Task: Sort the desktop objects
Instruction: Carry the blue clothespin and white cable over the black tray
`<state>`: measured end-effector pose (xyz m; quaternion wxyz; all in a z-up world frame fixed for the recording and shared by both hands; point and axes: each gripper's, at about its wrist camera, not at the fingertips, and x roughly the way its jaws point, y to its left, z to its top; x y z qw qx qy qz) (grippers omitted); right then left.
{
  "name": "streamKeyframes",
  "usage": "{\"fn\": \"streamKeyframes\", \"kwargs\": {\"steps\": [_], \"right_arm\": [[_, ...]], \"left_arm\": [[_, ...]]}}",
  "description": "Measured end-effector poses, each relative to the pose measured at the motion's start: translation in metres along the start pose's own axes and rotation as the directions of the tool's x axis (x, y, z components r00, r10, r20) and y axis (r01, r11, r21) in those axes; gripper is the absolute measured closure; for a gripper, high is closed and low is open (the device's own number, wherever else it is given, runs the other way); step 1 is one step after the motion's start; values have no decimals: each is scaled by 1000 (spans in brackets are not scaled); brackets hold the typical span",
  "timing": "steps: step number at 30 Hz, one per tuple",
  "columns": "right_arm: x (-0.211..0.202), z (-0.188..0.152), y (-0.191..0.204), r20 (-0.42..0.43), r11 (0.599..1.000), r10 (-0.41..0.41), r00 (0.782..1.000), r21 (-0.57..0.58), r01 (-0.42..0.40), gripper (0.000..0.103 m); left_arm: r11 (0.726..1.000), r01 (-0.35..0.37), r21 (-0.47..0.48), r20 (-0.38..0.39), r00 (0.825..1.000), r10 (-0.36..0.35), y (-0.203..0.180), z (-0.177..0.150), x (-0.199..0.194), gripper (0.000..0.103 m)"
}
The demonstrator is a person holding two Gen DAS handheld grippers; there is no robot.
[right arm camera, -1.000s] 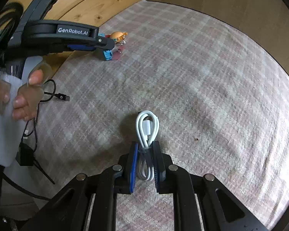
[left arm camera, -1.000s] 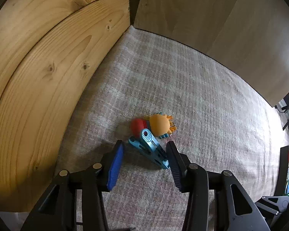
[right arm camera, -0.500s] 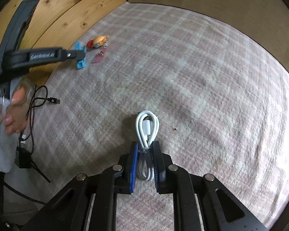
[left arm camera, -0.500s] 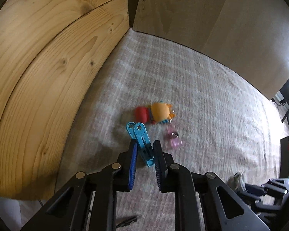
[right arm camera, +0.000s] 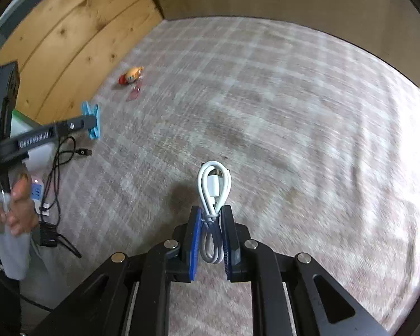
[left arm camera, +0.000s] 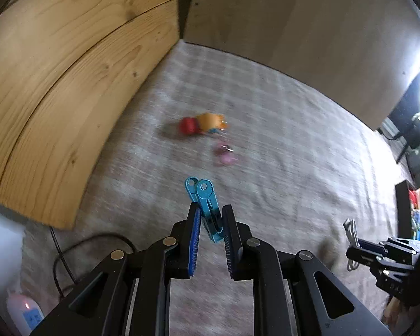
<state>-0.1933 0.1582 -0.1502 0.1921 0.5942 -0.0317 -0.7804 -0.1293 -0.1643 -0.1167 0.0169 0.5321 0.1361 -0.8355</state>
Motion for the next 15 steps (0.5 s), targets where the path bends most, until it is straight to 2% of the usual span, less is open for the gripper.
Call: {"fn": "streamKeyframes", "kwargs": {"steps": [7,15], "right_arm": [[-40,-18,-14,90,997,18,996,67,-24,90],[-106,-53,-61,190,988,-17,982,156,-13,90]], "left_arm": [[995,63,73,7,998,-64,-62,-16,-14,86],[962,157,222,9,987,-163,-175,-31,-35,86]]}}
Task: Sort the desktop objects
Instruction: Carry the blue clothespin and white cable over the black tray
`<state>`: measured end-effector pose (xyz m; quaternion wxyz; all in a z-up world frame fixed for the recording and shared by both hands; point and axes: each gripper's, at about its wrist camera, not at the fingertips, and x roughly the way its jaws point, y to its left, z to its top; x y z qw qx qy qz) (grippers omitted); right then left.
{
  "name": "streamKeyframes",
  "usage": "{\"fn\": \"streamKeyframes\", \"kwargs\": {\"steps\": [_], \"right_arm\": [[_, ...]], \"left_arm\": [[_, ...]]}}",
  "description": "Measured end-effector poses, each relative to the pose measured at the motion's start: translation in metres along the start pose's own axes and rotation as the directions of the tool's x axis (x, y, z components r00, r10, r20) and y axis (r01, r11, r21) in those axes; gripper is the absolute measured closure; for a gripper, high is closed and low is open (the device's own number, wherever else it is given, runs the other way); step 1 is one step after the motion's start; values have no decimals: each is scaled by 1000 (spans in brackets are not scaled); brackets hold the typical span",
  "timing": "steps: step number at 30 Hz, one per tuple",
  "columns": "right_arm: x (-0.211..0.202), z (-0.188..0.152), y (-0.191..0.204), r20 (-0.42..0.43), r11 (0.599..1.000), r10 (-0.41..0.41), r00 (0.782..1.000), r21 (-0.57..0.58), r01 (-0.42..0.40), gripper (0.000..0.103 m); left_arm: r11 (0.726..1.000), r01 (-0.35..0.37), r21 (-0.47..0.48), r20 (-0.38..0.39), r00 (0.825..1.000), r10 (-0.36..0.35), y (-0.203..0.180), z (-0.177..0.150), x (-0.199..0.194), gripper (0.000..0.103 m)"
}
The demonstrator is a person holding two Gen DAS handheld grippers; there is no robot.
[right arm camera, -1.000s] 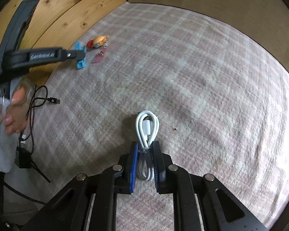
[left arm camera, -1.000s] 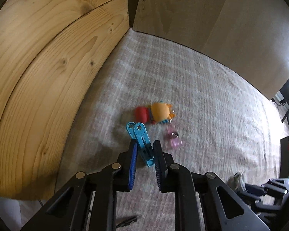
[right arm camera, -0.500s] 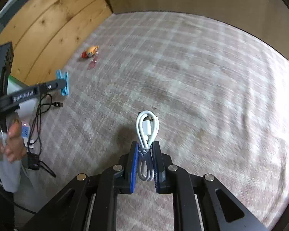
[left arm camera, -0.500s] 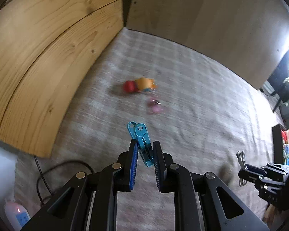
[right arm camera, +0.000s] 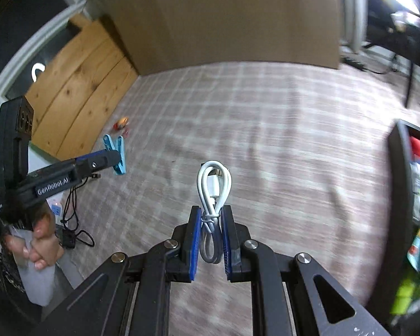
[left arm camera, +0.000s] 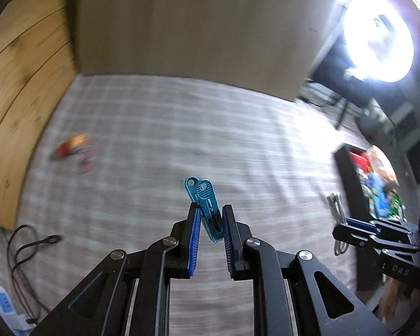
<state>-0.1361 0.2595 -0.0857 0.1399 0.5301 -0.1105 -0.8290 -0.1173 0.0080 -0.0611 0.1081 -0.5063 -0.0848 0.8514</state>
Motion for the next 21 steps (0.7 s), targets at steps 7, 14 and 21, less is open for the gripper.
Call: {"fn": "streamKeyframes", "kwargs": {"steps": [7,14,21], "right_arm": [[-67,-23,-58,87,995,-66,994,87,58,90],[-133,-55,-130,147,969,-169,975,203,137,90],[-174,-88,-199,155,926,-263,952,316,205,90]], "left_arm": [[984,104,146,-17,995,-103,-118,14,18,86],[932,223,286,-55,975,-216,-242,12,28,86],[875,306,376,-105,952,-288,-344,5,46,86]]}}
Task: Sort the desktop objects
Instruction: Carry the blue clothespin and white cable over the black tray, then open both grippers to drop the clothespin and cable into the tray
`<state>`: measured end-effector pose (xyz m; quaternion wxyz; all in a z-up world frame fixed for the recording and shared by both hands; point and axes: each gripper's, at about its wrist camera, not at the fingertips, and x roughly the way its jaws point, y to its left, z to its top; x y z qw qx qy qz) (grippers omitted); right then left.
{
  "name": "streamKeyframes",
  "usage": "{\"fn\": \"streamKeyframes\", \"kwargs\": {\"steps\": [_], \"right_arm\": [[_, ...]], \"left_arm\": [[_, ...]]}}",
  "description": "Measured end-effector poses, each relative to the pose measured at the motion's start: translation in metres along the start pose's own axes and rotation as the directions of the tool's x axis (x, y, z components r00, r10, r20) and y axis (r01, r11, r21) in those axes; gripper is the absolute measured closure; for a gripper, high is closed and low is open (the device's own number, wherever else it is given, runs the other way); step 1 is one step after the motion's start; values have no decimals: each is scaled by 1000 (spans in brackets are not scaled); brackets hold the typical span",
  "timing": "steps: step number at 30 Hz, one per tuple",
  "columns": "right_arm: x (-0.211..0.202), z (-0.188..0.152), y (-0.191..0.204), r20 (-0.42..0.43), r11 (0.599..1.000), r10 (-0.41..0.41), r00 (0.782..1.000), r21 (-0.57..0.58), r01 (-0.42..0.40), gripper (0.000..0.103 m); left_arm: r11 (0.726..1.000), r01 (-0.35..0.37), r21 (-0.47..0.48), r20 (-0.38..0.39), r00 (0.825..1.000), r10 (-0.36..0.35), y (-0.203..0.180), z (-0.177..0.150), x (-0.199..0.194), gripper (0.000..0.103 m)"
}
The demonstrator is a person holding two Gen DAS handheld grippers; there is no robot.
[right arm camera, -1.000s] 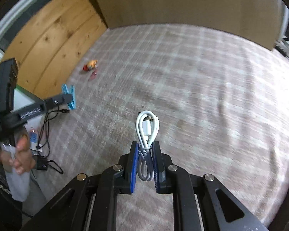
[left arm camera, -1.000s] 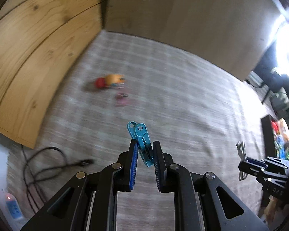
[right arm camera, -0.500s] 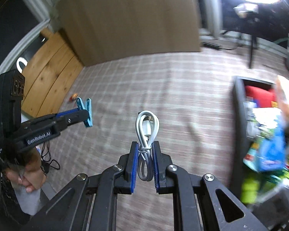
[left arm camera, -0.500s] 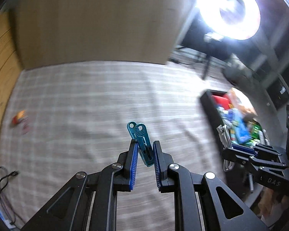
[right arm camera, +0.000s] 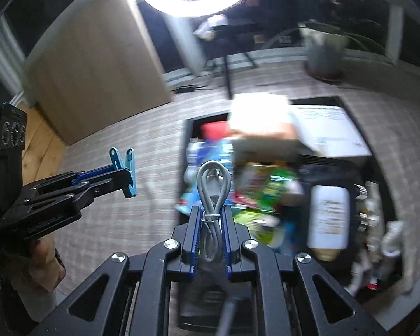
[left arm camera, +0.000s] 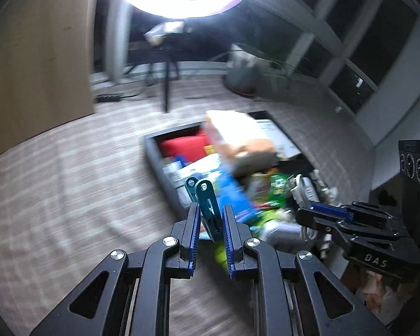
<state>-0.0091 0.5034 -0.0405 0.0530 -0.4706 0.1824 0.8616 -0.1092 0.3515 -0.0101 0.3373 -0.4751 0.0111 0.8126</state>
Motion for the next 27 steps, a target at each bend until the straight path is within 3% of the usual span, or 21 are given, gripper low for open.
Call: {"fn": "streamKeyframes", "kwargs": {"steps": [13,25,27], "right_arm": [[-12,-6,-88,0,990,-95,995,107,95,90],[-11,-6,-116,-16,983,-120,993,137,122,88],[-13,-5,-116,-10,982,-131,991,135,131,86]], "left_arm": [[988,91,128,-71,994,-82,-102,28,69,86],[979,119,166,-122,988,-99,-129,30,96,85],[980,114,163,-123,988,-94,-130,29,96,79]]}}
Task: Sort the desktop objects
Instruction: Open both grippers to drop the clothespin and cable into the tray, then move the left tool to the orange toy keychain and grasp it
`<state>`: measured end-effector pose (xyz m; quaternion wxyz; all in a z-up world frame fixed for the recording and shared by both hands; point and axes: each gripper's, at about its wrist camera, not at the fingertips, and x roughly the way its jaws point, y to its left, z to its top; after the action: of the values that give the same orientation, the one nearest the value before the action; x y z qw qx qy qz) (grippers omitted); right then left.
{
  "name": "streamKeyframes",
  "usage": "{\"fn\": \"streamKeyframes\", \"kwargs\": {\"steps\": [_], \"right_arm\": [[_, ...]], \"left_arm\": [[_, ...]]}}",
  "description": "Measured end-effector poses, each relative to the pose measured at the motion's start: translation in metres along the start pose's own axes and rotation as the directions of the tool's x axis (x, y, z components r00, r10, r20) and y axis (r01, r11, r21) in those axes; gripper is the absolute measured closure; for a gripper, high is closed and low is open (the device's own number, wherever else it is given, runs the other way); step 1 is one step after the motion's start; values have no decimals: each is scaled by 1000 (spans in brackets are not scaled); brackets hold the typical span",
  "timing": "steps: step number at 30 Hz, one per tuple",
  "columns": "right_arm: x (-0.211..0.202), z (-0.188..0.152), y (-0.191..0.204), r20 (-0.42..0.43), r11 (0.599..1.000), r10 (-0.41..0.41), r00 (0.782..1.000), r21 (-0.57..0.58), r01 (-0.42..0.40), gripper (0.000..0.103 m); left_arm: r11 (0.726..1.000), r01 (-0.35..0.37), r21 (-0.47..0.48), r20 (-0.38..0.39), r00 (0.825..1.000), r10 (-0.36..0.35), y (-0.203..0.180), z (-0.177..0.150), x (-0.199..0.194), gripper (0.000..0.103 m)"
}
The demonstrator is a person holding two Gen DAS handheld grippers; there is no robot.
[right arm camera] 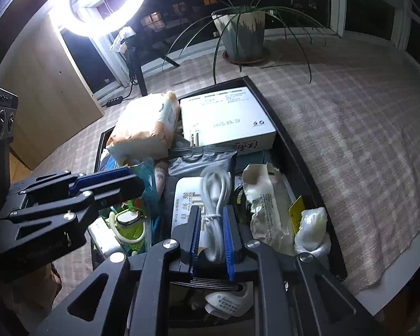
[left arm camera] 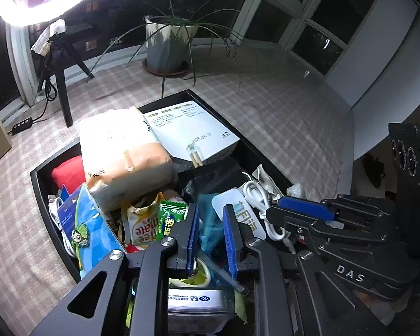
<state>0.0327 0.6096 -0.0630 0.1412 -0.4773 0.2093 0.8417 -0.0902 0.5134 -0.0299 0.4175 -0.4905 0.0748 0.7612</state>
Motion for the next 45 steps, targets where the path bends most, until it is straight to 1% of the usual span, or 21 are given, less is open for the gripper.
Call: {"fn": "streamKeyframes", "kwargs": {"steps": [1,2,4,8,11,15,18,19,21,23,27,28,29,30,32,34,36,38,40,42,45], "right_arm": [[-1,1,1,2,1000,4,1000,0,-4,83],[-2,1,1,5,1000,4,1000,0,-4,81],[-5,1,2,11,1000,-2,1000,5,2,74],[-8,2,5,17,1000,-4,1000,6,4,73],[-10,3,11,24,1000,-5,1000,3,5,67],[-14,3,29,37,1000,7,999,-22,-6,65],[-17,2,48,48,998,3,999,-56,0,56],[-17,2,54,50,998,2,999,-66,1,53],[-18,3,66,54,996,3,999,-85,2,49],[-18,4,84,57,994,-1,998,-112,7,41],[-14,1,121,44,986,9,999,-169,-1,39],[-11,0,133,33,983,16,999,-184,-9,39],[-9,-1,142,27,981,20,999,-193,-15,39],[-6,-4,154,17,979,27,999,-204,-23,39],[-1,-6,171,1,975,41,999,-220,-39,39],[4,-11,193,-10,970,50,999,-237,-51,39],[7,-16,214,-19,965,59,998,-255,-62,39],[9,-21,230,-25,962,67,997,-264,-71,39],[13,-26,249,-39,957,73,997,-279,-81,39],[16,-31,265,-51,954,75,996,-285,-87,39],[22,-37,282,-73,954,87,994,-280,-104,39]], "left_arm": [[1000,-2,-8,-7,1000,2,1,0,1,67],[1000,0,-14,-8,1000,0,3,0,0,61],[1000,4,-26,-4,1000,-4,7,0,-3,61],[999,-21,-30,6,1000,22,17,-2,-12,61],[998,-47,-45,18,999,48,32,-6,-23,61],[991,-109,-83,29,993,112,64,-17,-43,61],[978,-165,-128,39,984,171,100,-30,-64,61],[970,-194,-145,42,978,202,115,-37,-73,61],[955,-229,-186,42,970,241,145,-50,-89,61],[939,-253,-232,38,963,268,174,-64,-104,59],[887,-325,-329,18,937,350,240,-97,-138,55],[871,-343,-353,6,930,368,261,-109,-149,54],[862,-351,-365,-3,927,376,274,-116,-155,50],[850,-366,-379,-17,921,389,292,-126,-163,48],[814,-414,-407,-45,899,435,326,-147,-180,46],[787,-439,-435,-74,888,454,363,-169,-197,43],[761,-462,-455,-94,875,474,390,-185,-210,40],[738,-484,-470,-113,862,494,421,-205,-223,34],[725,-502,-471,-129,853,507,452,-224,-235,33],[721,-521,-457,-137,842,521,473,-236,-242,32],[732,-552,-400,-133,825,550,501,-254,-252,32]]}}
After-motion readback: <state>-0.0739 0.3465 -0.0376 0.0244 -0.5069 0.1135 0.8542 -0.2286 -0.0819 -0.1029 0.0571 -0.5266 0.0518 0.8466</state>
